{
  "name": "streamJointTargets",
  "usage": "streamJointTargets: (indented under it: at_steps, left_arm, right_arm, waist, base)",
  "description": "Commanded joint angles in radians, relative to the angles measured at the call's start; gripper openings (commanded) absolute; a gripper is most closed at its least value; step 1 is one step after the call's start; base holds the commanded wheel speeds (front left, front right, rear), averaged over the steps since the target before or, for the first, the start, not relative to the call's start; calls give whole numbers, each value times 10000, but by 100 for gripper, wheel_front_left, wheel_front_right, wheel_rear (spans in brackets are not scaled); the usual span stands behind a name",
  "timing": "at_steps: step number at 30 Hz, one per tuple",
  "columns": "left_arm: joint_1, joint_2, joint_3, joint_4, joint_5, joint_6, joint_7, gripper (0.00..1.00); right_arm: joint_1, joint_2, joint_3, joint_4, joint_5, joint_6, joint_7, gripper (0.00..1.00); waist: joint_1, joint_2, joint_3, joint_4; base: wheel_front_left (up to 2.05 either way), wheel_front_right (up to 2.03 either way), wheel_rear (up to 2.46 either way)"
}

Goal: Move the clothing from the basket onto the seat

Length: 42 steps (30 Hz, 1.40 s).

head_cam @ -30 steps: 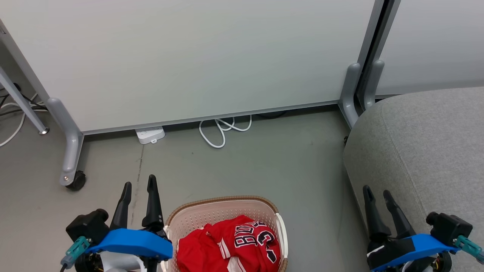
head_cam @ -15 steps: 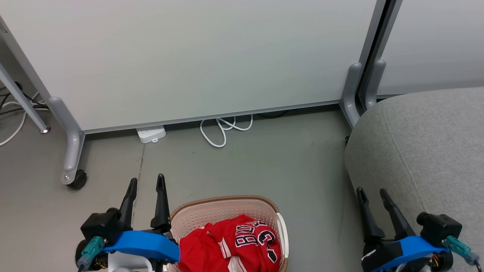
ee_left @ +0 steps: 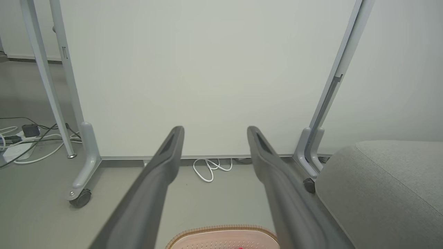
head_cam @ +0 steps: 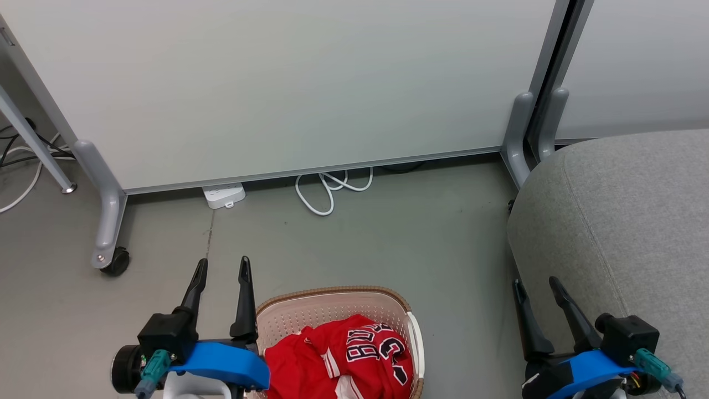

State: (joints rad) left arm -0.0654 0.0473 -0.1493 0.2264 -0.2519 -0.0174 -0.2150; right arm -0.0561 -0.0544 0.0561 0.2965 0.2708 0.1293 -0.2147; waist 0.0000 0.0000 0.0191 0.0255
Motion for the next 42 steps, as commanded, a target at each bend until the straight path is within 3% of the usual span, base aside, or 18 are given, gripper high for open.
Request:
streamJointTargets:
  at_steps: [1, 25, 38, 42]
  left_arm:
    - [-156, 40, -76, 0, 245, 44, -102, 100]
    - [-133, 43, -394, 206, 1875, 168, -526, 100]
    - [-71, 41, -352, 298, 1764, 126, -516, 100]
    - [-322, 37, -467, 484, 1967, -109, -516, 100]
  right_arm:
    - [-80, -79, 32, -4, -244, 20, -103, 100]
    - [-63, -98, 199, 172, -2034, 16, -533, 100]
    - [-107, -102, 183, 260, -1970, 16, -522, 100]
    - [-143, -115, 195, 232, -1975, 16, -522, 100]
  waist:
    - [0, 0, 1, 3]
    - [0, 0, 3, 63]
    - [0, 0, -17, 60]
    - [0, 0, 47, 18]
  base:
    - [0, 0, 0]
    - [0, 0, 0]
    - [0, 0, 0]
    - [0, 0, 0]
